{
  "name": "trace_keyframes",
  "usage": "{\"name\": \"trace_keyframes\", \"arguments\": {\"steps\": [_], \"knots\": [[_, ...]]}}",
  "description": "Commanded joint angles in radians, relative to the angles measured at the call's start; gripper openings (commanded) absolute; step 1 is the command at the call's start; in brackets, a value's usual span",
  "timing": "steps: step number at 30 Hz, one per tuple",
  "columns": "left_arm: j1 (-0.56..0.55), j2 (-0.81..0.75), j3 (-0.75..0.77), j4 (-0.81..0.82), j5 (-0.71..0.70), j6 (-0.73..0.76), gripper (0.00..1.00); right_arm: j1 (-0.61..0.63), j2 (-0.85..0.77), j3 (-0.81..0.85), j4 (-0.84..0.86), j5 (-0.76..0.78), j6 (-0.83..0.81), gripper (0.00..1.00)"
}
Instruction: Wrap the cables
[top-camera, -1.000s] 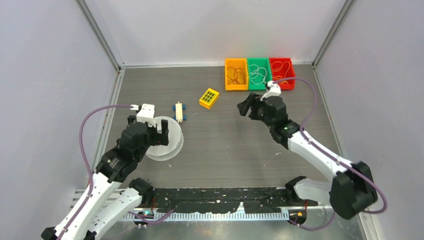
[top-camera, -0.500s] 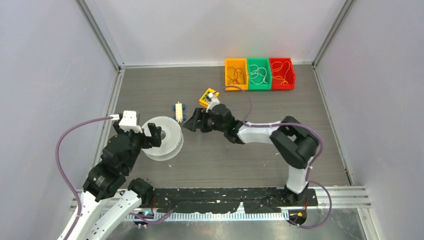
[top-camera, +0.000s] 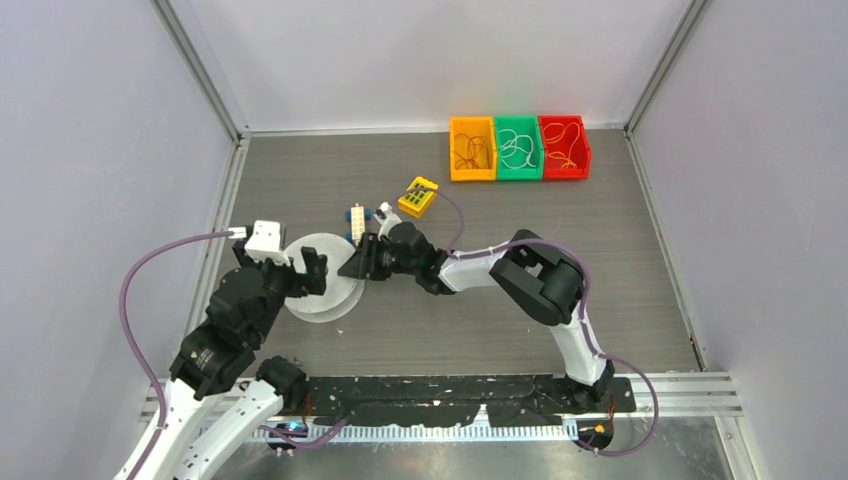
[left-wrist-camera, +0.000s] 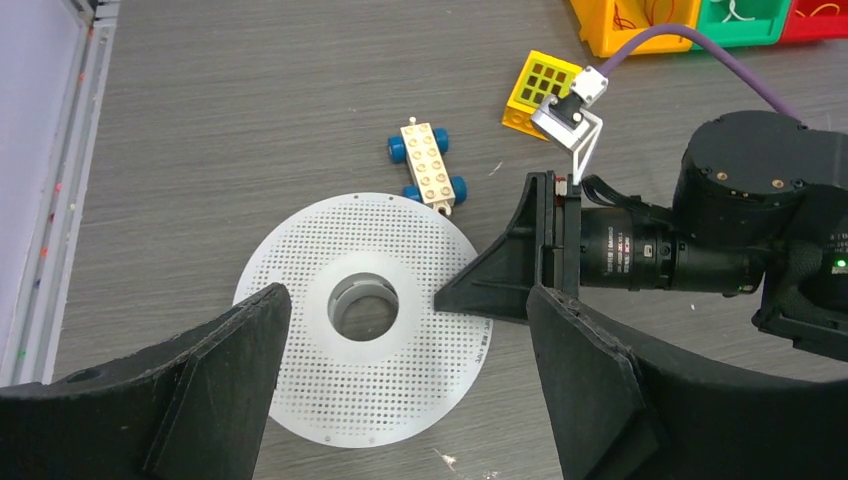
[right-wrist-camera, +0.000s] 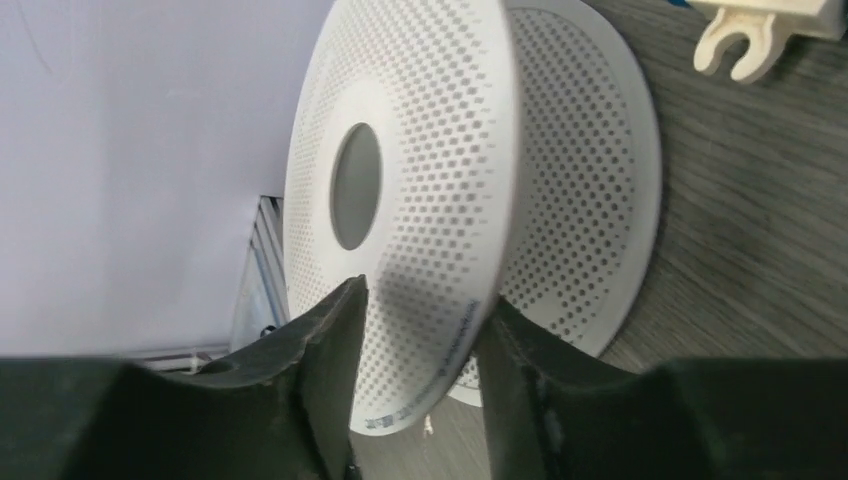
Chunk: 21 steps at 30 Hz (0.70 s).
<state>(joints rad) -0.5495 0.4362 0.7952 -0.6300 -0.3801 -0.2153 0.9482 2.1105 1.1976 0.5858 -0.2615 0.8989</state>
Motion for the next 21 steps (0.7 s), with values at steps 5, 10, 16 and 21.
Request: {"name": "trace_keyframes", "arguments": {"steps": [5,10,16,21], "knots": [[0.000,-0.024,-0.023,0.052,0.051,0.016,0.91,0.001,-0.186,-0.098,-0.041,0.044,0.021,0.13],[-0.001,0.021,0.010,0.038,0.096,-0.031,0.91,0.011,-0.504,-0.247,-0.335,0.196,-0.048,0.06],[-0.001,0.064,0.042,0.006,0.263,-0.058,0.89,0.031,-0.852,-0.311,-0.737,0.442,-0.068,0.05],[-0.001,0.037,-0.015,0.080,0.344,-0.106,0.90,0.070,-0.957,-0.224,-0.945,0.601,-0.062,0.05]]}}
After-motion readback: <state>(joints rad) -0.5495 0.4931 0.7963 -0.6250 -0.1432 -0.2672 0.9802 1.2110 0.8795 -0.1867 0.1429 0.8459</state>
